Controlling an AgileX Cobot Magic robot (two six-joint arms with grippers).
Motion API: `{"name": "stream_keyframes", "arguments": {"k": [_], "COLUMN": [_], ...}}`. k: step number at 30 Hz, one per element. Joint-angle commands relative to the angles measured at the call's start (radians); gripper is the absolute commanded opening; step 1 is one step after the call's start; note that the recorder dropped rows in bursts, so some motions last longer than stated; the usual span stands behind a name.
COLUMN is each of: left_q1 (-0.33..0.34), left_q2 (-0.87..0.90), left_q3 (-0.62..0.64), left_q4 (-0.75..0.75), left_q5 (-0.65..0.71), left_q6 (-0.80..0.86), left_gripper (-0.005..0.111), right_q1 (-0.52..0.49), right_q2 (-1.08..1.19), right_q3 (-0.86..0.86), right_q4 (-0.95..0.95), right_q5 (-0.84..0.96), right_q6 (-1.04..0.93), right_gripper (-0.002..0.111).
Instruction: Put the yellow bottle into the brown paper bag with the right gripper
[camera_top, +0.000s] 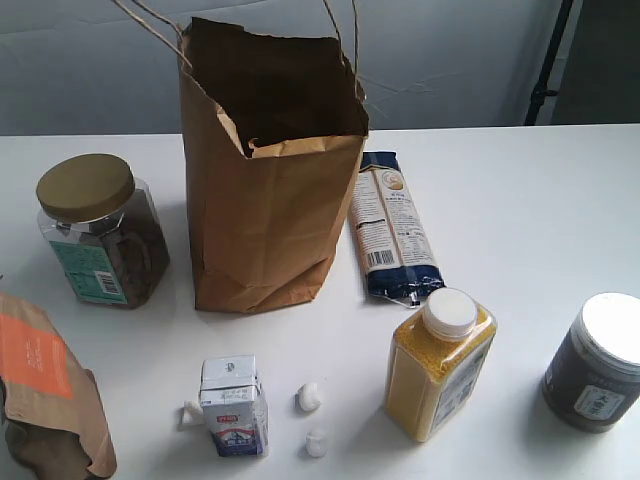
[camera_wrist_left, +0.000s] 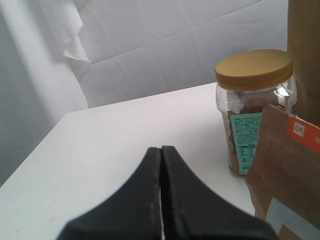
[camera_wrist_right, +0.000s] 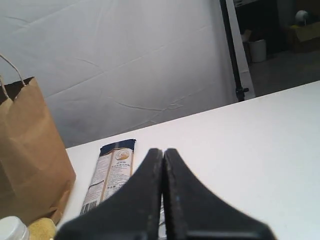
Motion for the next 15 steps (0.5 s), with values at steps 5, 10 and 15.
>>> {"name": "stream_keyframes", "arguments": {"k": [5, 10, 15], "left_q1": [-0.006, -0.006, -0.006], "left_q2": [-0.004, -0.004, -0.004], "left_q3": [0.003, 0.003, 0.003], "left_q4": [0.000, 0.000, 0.000], "left_q5": [-0.006, -0.006, -0.006], "left_q6": [-0.002, -0.002, -0.002], "left_gripper": [0.000, 0.000, 0.000], "right_q1": [0.001, 0.061, 0.508], "right_q2": [0.002, 0.352, 0.852], "right_q3": [-0.020, -0.372, -0.845], "right_q4": [-0.097, -0.310, -0.453], "right_q5": [-0.020, 0.276, 0.770], "right_q6": [0.184, 0.316, 0.164], "right_gripper": [0.000, 0.000, 0.000]}}
